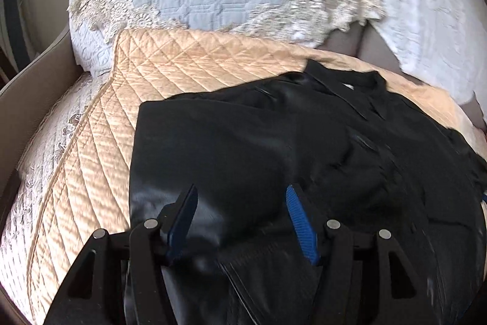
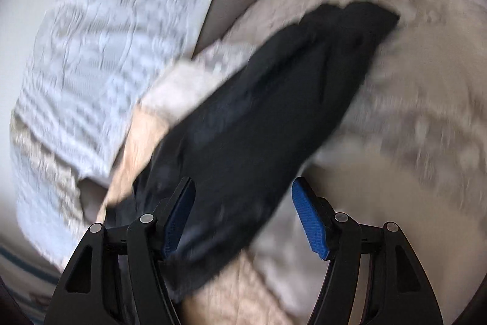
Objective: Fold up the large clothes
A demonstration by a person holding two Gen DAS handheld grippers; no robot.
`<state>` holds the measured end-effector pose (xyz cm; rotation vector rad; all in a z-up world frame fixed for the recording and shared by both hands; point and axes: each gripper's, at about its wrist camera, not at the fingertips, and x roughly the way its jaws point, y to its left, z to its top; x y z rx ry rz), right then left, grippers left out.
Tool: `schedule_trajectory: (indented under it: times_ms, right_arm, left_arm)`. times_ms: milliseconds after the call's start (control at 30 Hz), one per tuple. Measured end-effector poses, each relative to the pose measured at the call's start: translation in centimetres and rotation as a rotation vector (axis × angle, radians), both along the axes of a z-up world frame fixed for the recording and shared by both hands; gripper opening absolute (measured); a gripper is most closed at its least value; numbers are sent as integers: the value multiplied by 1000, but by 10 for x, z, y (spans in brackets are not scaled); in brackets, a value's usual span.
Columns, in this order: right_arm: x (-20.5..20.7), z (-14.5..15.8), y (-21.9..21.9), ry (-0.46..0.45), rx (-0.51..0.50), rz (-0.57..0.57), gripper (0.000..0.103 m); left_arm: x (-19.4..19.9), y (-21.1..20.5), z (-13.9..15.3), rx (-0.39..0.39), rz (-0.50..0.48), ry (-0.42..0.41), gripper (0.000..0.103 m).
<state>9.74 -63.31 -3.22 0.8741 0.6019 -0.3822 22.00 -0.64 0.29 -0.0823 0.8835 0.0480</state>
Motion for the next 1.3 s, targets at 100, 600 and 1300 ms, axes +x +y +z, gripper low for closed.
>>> schedule_trajectory:
  times_ms: [100,600,1300]
  right_arm:
    - [2,2,-20,-8,-5,-63,67]
    - [-8,18,-99,-52,38,-203,7]
    - [100,118,272,-145,-211,681,6]
  left_arm:
    - [10,8,-6,-11,25,6,63]
    - [9,3,-14,-23,18,41,63]
    - [-66,30,15,-83,-9,4,63]
